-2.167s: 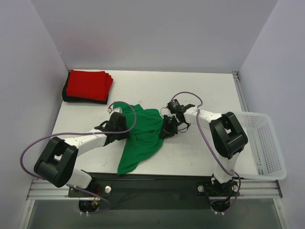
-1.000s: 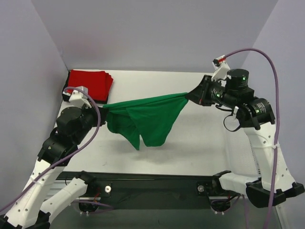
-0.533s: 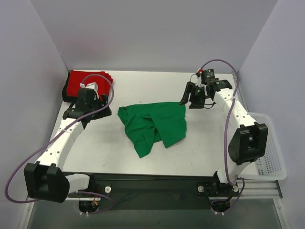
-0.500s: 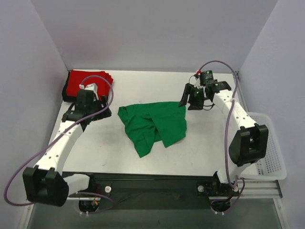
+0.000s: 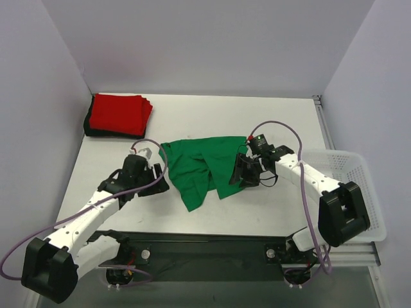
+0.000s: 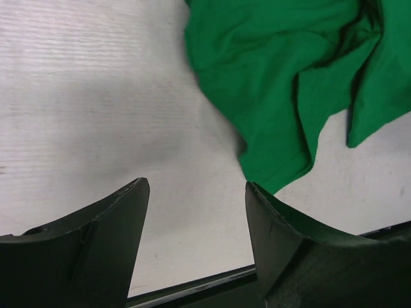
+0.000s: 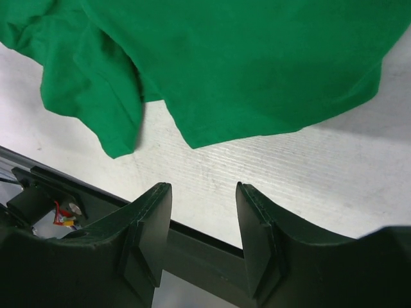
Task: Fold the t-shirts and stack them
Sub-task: Flatten out the tshirt
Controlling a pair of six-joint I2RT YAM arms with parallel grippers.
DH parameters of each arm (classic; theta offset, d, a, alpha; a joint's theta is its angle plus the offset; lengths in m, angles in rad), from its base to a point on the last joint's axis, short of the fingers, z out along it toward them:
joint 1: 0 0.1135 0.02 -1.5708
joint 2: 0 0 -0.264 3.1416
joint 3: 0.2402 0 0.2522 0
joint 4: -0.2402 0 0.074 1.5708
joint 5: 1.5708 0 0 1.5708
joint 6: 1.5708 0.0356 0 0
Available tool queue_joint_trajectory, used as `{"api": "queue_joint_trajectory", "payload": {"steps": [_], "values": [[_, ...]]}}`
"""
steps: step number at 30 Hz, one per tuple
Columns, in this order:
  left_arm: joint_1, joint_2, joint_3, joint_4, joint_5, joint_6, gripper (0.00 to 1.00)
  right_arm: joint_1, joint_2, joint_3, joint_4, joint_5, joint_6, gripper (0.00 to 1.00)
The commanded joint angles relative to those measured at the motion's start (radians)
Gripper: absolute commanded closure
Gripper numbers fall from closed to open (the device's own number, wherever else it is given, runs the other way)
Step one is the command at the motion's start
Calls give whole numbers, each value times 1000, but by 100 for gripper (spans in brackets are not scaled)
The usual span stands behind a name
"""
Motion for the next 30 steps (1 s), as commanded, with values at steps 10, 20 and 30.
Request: {"api": "queue_joint_trajectory", "payload": {"steps": [10,20,30], "values": [[-197,2,-102,119,-41,-106,33,88,39,-19,86,13,80,57],[-382,98,-77,140,-132,-207,37,102,44,-55,97,16,97,57],[-404,198,-57,238,-115,-230,42,100,66,-71,110,4,89,57]]}}
